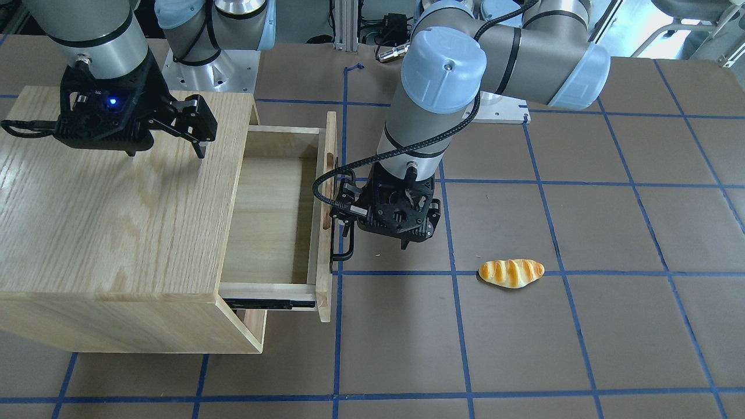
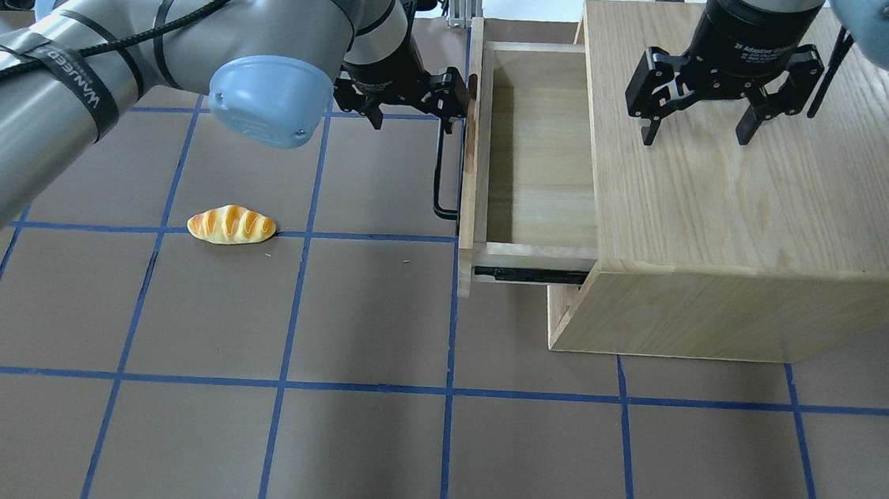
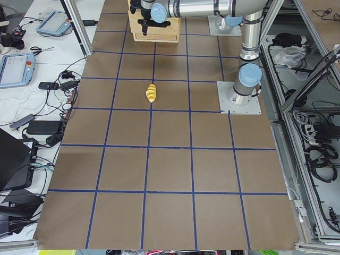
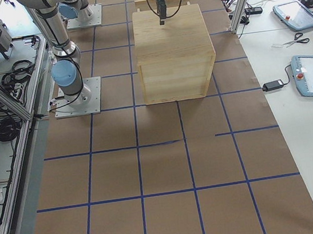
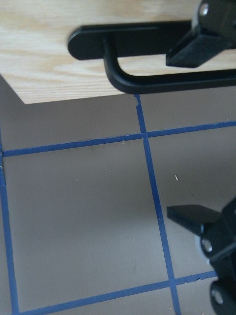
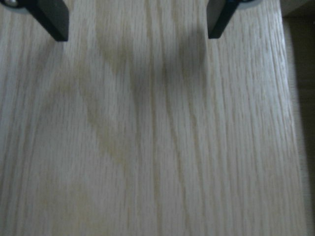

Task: Open upper drawer
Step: 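Keep pulling the drawer farther out with the left gripper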

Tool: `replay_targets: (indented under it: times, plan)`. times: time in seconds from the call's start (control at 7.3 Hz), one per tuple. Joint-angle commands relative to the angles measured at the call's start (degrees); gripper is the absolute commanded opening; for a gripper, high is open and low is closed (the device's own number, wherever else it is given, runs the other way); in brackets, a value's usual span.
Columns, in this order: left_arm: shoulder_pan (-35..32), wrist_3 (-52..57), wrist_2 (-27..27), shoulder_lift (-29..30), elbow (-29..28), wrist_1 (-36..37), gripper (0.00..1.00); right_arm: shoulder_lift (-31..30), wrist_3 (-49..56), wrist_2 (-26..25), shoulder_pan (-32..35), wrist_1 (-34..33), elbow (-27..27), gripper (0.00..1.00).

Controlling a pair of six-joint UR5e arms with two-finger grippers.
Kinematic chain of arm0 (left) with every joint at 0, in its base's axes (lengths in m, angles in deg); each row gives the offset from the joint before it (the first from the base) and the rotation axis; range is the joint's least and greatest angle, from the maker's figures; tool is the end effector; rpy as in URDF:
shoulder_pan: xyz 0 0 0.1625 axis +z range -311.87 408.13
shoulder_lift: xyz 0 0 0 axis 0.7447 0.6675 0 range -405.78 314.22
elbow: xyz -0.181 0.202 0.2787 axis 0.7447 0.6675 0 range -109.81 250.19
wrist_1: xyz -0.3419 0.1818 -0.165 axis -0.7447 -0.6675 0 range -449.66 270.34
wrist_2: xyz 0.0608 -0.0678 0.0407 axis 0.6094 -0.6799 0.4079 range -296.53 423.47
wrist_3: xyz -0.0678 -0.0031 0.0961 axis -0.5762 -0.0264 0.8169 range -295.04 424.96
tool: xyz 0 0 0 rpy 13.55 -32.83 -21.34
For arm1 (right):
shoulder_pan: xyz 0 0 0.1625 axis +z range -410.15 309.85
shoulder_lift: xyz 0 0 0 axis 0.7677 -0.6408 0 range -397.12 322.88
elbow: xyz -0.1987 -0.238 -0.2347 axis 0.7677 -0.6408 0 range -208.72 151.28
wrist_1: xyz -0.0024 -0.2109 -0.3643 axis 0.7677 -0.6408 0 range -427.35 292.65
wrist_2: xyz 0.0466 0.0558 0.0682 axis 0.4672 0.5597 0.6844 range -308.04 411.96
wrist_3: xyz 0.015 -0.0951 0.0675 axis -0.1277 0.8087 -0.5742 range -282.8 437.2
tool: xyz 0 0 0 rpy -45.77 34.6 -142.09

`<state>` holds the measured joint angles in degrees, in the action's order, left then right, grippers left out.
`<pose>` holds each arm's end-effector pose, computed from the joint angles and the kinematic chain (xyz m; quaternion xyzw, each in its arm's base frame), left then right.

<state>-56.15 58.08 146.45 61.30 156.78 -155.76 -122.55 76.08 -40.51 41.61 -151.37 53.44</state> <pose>-0.2962 -0.5655 0.3427 -0.0696 -0.9917 0.0763 0.0763 0.1442 -0.5195 0.4509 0.0061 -0.9995 -0.0231 0.0221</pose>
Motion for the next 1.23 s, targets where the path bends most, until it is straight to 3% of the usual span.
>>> replay_targets:
  times: [0.0, 1.1]
  plan:
    - [0.04, 0.55, 0.43, 0.06, -0.02, 0.1, 1.0, 0.0, 0.07, 0.0, 0.0, 0.0, -0.06, 1.0]
    - [1.18, 6.6, 3.42, -0.2, -0.1, 0.36, 1.0, 0.0, 0.07, 0.0, 0.0, 0.0, -0.06, 1.0]
